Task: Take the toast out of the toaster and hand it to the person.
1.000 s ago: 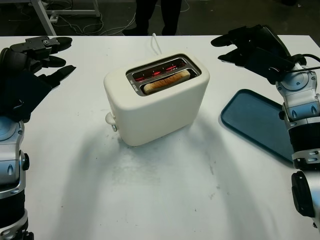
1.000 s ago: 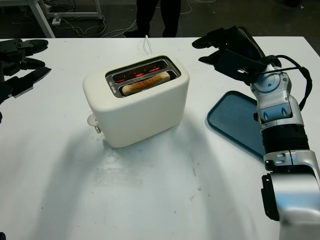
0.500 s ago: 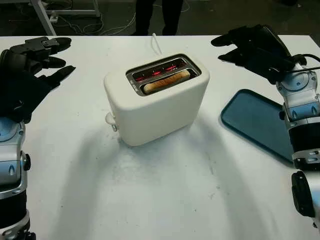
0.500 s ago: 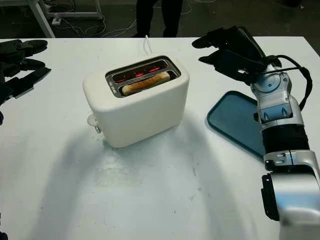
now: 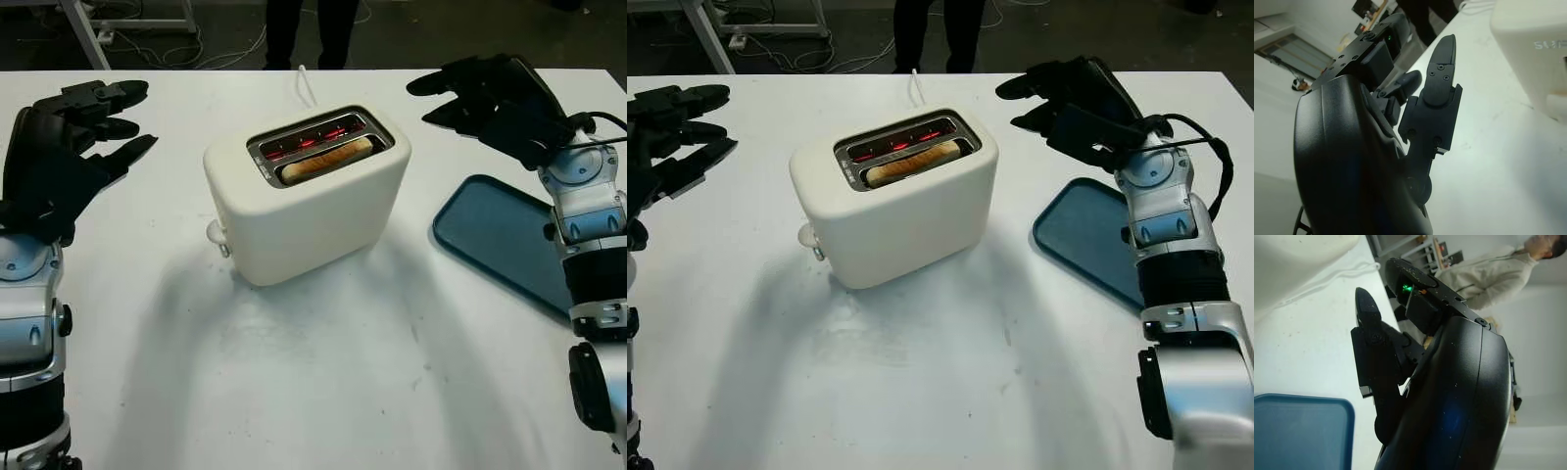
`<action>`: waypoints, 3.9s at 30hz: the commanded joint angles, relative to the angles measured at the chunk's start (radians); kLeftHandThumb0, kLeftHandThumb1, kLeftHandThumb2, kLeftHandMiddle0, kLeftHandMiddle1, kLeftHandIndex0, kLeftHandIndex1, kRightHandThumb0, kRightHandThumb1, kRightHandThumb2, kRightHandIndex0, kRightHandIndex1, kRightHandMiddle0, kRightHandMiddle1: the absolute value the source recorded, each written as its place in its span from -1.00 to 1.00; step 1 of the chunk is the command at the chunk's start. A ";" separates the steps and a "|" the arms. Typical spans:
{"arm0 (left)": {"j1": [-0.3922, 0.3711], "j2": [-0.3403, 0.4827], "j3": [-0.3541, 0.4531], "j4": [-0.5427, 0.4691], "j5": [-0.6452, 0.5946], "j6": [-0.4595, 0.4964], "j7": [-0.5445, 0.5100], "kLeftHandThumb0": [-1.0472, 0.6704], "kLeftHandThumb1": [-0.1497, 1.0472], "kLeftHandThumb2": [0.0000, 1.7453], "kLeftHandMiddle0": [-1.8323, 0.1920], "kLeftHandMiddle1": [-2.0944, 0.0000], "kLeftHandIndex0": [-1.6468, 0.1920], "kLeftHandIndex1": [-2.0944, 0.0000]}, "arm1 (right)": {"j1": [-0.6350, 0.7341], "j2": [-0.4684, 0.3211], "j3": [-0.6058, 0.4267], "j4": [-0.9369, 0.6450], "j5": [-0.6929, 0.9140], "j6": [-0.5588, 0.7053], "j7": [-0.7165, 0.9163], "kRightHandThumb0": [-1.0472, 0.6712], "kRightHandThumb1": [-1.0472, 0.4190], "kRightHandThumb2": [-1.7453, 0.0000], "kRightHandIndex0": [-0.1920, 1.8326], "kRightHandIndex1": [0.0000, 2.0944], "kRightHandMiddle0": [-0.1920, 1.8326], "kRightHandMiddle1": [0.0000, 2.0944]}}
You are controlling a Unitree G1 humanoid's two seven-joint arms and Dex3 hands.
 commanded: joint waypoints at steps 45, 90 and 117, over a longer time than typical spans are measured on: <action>-0.033 -0.044 -0.014 0.010 -0.013 -0.007 0.016 -0.06 0.77 -0.73 0.60 -0.04 0.04 1.00 | 0.006 0.005 -0.005 -0.013 0.007 -0.003 0.006 0.17 -0.83 0.90 0.11 -0.62 0.11 -1.00; -0.042 -0.034 -0.027 0.055 -0.004 -0.083 0.020 -0.08 0.67 -0.64 0.58 -0.12 0.01 0.96 | 0.008 0.005 -0.012 -0.040 0.001 0.029 -0.002 0.16 -0.83 0.91 0.12 -0.61 0.12 -1.00; -0.028 -0.037 -0.022 0.036 0.009 -0.066 0.032 -0.05 0.67 -0.67 0.55 -0.08 0.03 0.95 | 0.006 0.004 -0.009 -0.033 -0.004 0.025 -0.005 0.19 -0.83 0.93 0.12 -0.59 0.12 -1.00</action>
